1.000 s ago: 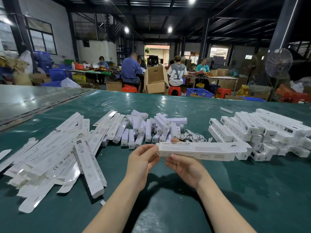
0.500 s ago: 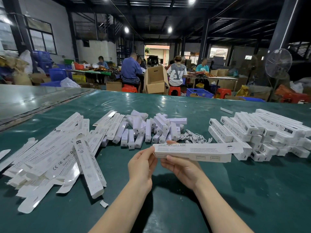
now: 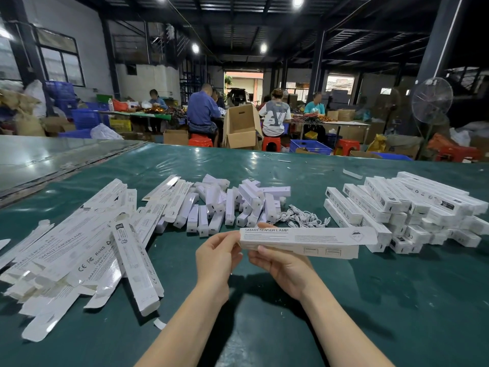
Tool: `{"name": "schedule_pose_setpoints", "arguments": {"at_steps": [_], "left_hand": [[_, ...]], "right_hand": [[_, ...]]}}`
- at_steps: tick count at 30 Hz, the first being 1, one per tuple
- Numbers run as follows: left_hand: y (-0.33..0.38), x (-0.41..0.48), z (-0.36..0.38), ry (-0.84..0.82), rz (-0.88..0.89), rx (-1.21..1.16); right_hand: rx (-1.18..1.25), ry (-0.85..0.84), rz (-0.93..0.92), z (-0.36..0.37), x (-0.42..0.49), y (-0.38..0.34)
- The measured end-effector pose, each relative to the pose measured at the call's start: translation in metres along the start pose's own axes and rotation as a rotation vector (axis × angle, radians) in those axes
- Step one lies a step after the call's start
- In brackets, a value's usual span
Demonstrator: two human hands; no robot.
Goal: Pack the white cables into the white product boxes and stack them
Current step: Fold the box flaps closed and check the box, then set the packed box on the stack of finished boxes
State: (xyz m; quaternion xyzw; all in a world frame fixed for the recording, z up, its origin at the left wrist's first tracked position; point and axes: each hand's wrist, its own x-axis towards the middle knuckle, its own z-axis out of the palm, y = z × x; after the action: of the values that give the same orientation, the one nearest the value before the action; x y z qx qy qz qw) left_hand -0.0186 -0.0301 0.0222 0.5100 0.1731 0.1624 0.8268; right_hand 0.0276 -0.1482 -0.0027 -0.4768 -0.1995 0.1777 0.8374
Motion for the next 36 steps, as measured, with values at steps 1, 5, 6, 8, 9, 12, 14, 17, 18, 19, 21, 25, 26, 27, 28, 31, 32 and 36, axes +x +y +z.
{"name": "schedule_pose_setpoints", "arguments": {"at_steps": [1,5,6,8,9,12,14,17,18,19,21,25,26,27,28,31,32,36], "left_hand": [[0.000,0.000,0.001,0.001,-0.005,-0.023],[-0.005,-0.009,0.009,-0.087,-0.046,-0.148],[-0.008,-0.012,0.012,-0.151,-0.031,-0.117],[-0.013,-0.016,0.016,-0.241,0.024,-0.029],[-0.015,-0.017,0.016,-0.255,0.055,0.007],[-0.017,-0.019,0.017,-0.280,0.107,0.057],[-0.017,-0.016,0.016,-0.305,0.085,0.071],[-0.016,-0.009,0.012,-0.253,0.114,0.282],[-0.018,-0.004,0.008,-0.206,0.184,0.482],[-0.020,0.002,0.003,-0.166,0.274,0.688],[-0.021,0.012,-0.010,-0.126,0.443,0.998],[-0.018,0.032,-0.028,-0.018,0.501,1.352],[-0.015,0.037,-0.030,0.018,0.474,1.392],[-0.013,0.043,-0.030,0.043,0.450,1.425],[-0.010,0.049,-0.029,0.052,0.431,1.470],[-0.003,0.071,-0.030,-0.014,0.354,1.679],[-0.001,0.077,-0.031,-0.040,0.324,1.761],[-0.005,0.087,-0.035,0.063,0.406,1.802]], "right_hand": [[0.016,0.003,-0.001,0.001,0.000,0.000],[0.028,0.045,-0.043,0.002,0.001,0.000],[0.039,0.058,-0.059,0.001,0.001,-0.001],[0.088,0.073,-0.081,-0.001,0.001,0.000],[0.114,0.080,-0.084,-0.001,0.001,0.000],[0.162,0.085,-0.085,-0.004,0.002,0.001],[0.143,0.095,-0.086,-0.003,0.002,0.001],[-0.155,0.241,-0.137,0.002,0.004,0.004],[-0.305,0.331,-0.184,0.003,0.004,0.005],[-0.438,0.430,-0.242,0.006,0.005,0.006],[-0.655,0.593,-0.398,0.006,0.006,0.006],[-0.950,0.618,-0.462,-0.006,0.007,0.000],[-0.983,0.590,-0.369,-0.007,0.008,0.001],[-1.016,0.543,-0.295,-0.008,0.009,0.003],[-1.057,0.496,-0.258,-0.008,0.009,0.005],[-1.215,0.453,-0.212,-0.007,0.010,0.006],[-1.263,0.461,-0.209,-0.007,0.010,0.004],[-1.287,0.441,-0.219,-0.006,0.009,-0.001]]}}
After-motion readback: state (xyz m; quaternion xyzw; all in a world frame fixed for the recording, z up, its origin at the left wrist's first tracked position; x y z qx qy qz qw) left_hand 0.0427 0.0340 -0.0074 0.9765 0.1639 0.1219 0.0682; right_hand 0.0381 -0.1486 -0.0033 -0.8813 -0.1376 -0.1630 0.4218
